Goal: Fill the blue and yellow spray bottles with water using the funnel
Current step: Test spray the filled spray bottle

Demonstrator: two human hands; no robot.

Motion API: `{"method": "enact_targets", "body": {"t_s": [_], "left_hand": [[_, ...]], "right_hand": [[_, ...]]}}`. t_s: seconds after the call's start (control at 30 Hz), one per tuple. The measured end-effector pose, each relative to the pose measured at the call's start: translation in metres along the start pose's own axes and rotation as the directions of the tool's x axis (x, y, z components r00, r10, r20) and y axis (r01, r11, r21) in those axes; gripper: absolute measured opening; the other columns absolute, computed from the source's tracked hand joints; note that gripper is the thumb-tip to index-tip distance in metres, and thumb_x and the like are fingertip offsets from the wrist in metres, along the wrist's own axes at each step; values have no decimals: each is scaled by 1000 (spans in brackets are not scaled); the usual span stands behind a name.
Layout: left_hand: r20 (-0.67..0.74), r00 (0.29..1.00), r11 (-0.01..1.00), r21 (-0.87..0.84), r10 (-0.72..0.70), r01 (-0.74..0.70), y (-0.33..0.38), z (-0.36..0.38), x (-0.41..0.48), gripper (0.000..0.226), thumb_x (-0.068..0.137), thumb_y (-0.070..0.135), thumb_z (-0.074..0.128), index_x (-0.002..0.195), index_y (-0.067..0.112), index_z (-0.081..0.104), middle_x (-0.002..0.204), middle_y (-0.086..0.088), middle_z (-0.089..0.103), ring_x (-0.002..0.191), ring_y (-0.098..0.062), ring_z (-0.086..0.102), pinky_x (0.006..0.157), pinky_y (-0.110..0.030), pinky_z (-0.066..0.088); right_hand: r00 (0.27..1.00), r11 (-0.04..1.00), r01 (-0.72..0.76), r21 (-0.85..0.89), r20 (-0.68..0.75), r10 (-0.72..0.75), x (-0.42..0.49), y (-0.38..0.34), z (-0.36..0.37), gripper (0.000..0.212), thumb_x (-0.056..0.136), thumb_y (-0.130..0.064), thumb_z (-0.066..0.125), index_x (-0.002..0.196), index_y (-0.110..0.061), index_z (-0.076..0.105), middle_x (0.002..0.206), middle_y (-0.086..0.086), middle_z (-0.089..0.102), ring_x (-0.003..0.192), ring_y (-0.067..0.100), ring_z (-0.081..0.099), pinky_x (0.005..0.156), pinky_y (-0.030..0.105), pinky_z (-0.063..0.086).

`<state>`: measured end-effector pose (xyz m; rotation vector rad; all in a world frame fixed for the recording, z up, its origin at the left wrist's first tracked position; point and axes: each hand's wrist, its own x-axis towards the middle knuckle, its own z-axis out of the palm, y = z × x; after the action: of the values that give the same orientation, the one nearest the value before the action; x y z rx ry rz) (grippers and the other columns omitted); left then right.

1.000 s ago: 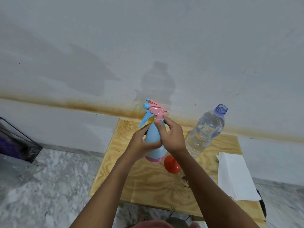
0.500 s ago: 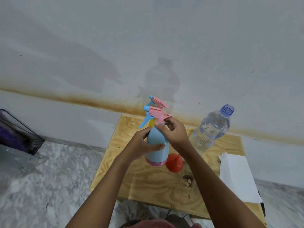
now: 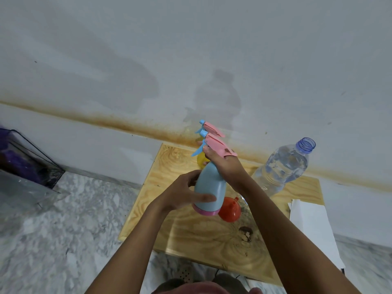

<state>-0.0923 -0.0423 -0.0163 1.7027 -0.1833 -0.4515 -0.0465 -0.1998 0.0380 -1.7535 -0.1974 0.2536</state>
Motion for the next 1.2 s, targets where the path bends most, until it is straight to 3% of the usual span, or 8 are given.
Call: {"method": "enact_targets", "body": {"t_s": [0.2, 0.4, 0.53, 0.67, 0.83, 0.93, 1.03, 1.2], "left_hand": [[85, 994, 997, -31, -72, 75, 1, -7, -2, 62, 71, 24, 88, 128, 23, 64, 121, 6, 71, 116, -13, 64, 97, -45, 55], [103, 975, 979, -25, -199, 203, -26, -18, -5, 72, 64, 32, 90, 130, 27, 62, 120, 5, 70, 116, -13, 64, 96, -36, 56], [-182, 921, 931, 62, -344, 360, -73, -31, -5, 85, 66, 40, 90, 140, 22, 53, 135, 0, 59, 120, -14, 57, 94, -24, 47], [-451, 816, 774, 341, -363, 533, -121, -39, 8, 92, 71, 56, 80, 147, 19, 44, 151, -1, 44, 138, -18, 42, 106, -27, 36], [-494, 802, 613, 531, -336, 584, -129, -36, 17, 97, 69, 59, 79, 146, 17, 37, 155, -13, 28, 145, -32, 26, 110, -44, 37], [-491, 797, 554, 577, -351, 600, -130, -34, 23, 96, 66, 57, 82, 143, 18, 39, 162, -11, 13, 148, -34, 14, 114, -52, 30], [-500, 801, 556, 583, -330, 593, -132, -33, 24, 89, 66, 55, 83, 137, 16, 44, 158, -9, 18, 145, -33, 18, 111, -51, 33], [-503, 811, 575, 583, -300, 574, -130, -33, 21, 91, 66, 55, 83, 138, 14, 45, 154, -10, 24, 141, -32, 21, 110, -45, 32]], "right_hand": [[969, 997, 3, 71, 245, -20, 0, -5, -5, 29, 90, -36, 58, 118, -32, 67, 99, -4, 69, 88, 18, 62, 91, 45, 51], [981, 998, -40, 56, 193, 28, 2, 12, 4, 21, 97, -29, 52, 110, -19, 65, 121, -1, 69, 72, 23, 67, 76, 35, 55], [974, 981, -192, 16, 128, 188, 7, 41, 11, 13, 99, -22, 57, 110, -24, 64, 116, 6, 69, 83, 24, 68, 68, 38, 57], [922, 932, -331, -149, 159, 353, 16, 66, 20, 29, 94, -30, 61, 123, -28, 61, 100, 5, 70, 82, 32, 70, 77, 49, 61], [828, 824, -500, -265, 134, 545, 33, 82, 30, 26, 89, -19, 61, 113, -10, 69, 98, 12, 68, 83, 30, 68, 79, 53, 60], [818, 800, -492, -343, 132, 560, 46, 88, 36, 31, 84, -20, 61, 114, -19, 70, 100, 14, 71, 94, 33, 69, 83, 55, 58], [796, 785, -489, -380, 172, 580, 57, 90, 41, 46, 85, -17, 56, 129, -31, 63, 101, 13, 69, 85, 30, 70, 75, 45, 62], [781, 736, -453, -503, 175, 599, 65, 89, 46, 45, 91, -25, 46, 133, -25, 60, 99, 6, 72, 70, 15, 65, 82, 36, 57]]}}
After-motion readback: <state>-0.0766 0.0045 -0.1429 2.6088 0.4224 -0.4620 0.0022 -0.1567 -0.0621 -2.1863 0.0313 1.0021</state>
